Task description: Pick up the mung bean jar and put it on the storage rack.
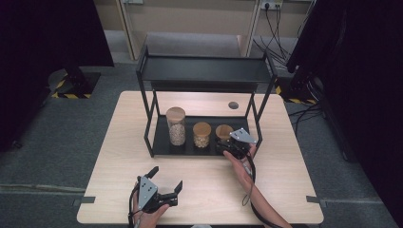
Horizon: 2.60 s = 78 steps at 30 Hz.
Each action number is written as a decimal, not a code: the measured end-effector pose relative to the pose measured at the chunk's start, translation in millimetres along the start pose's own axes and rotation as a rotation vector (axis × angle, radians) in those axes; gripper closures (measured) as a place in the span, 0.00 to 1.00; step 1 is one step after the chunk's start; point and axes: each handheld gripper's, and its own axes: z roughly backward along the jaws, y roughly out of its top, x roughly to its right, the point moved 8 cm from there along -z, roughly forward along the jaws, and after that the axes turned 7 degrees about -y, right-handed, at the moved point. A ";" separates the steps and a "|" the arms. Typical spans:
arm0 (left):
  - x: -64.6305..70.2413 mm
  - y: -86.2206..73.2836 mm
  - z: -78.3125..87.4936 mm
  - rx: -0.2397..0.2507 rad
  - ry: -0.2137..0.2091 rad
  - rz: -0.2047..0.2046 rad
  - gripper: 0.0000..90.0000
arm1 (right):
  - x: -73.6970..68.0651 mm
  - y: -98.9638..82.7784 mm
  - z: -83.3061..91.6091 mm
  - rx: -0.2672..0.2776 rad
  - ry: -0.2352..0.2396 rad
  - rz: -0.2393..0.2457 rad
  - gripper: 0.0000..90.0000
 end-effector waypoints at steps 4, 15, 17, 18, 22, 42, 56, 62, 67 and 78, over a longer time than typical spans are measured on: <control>0.1 0.1 0.1 0.000 -0.001 -0.002 0.00 | -0.2 -0.6 0.3 0.000 -0.003 -0.004 0.28; 0.4 0.4 0.6 0.003 0.001 0.000 0.00 | -0.7 1.2 7.7 -0.007 -0.002 -0.036 0.14; 0.5 0.5 0.7 0.004 0.000 0.000 0.00 | -0.7 1.7 8.6 -0.008 -0.005 -0.036 0.13; 0.6 0.4 0.6 0.007 0.001 0.003 0.00 | -0.8 1.8 9.6 -0.006 -0.010 -0.036 0.12; 0.5 0.6 0.8 0.008 0.000 0.004 0.00 | 0.2 3.1 14.5 -0.009 -0.009 -0.049 0.08; 0.4 1.1 1.3 0.007 0.000 -0.002 0.00 | 7.9 4.4 42.9 0.023 0.036 -0.071 0.05; 0.3 0.4 0.8 0.007 0.004 0.000 0.00 | 6.9 3.7 61.9 0.049 0.073 -0.077 0.05; 0.2 0.5 1.0 0.008 0.005 0.000 0.00 | 3.4 2.5 68.9 0.058 0.097 -0.073 0.05; 0.4 0.4 0.9 0.007 0.005 0.000 0.00 | -0.6 0.9 74.5 0.061 0.116 -0.064 0.05; -0.5 0.7 1.5 0.007 0.009 -0.002 0.00 | -5.0 -1.4 87.2 0.076 0.156 -0.063 0.05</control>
